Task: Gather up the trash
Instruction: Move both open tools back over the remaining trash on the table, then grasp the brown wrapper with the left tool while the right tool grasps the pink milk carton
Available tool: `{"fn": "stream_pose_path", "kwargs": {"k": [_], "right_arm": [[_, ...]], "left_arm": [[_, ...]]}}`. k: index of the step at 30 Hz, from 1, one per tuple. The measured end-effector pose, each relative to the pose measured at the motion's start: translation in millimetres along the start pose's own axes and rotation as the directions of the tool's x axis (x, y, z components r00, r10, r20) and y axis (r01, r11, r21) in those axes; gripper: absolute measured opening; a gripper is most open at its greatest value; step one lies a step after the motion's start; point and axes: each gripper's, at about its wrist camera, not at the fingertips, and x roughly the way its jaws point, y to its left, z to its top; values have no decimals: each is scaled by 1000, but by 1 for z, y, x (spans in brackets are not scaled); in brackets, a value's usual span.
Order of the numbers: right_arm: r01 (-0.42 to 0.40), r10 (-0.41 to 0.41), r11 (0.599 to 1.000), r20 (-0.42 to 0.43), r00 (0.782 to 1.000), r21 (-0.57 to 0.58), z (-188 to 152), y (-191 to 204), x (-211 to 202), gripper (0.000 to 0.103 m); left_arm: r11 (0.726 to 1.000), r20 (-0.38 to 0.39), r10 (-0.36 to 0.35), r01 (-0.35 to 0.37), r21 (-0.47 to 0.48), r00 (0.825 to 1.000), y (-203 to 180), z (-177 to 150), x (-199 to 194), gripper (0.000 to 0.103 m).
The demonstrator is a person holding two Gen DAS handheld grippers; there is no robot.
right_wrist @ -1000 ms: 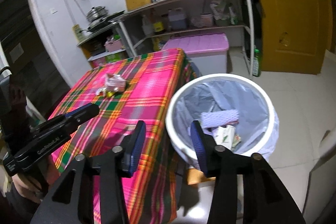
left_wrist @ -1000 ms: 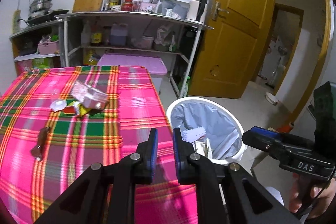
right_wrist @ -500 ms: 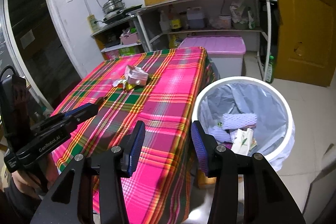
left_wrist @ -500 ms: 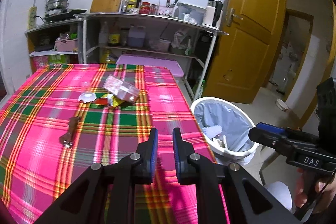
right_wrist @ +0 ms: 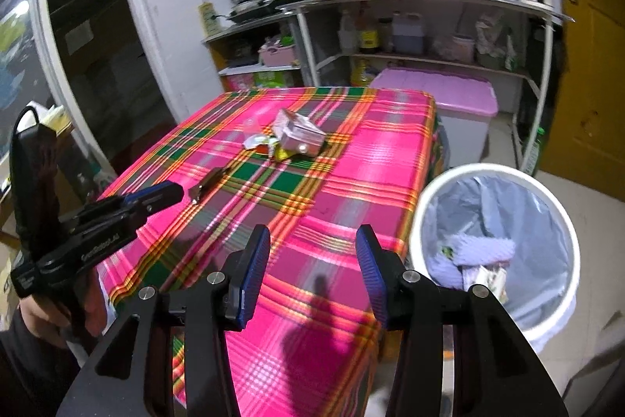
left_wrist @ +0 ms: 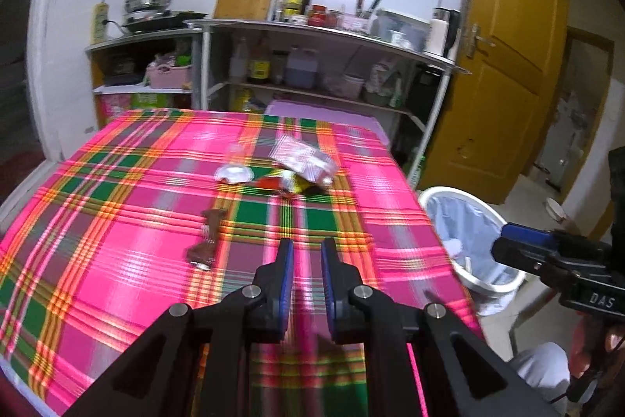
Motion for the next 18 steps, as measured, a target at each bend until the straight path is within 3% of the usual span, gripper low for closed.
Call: {"fn": "stream_pose_path", "kwargs": {"k": [5,15,18], "right_arm": [[-4,4,999,2,1000,-45,8,9,13,53],[11,-14,993,-21,1000,-116,27,18,46,54],[13,-18,991,-31,999,-134,34,21,57,63]], "left_arm": [[998,4,51,-51,-24,999,23,3,4,25],[995,-70,95,-97,-17,993,53,5,39,26],[995,-101,100,-101,-8,990,58,7,54,26]]}}
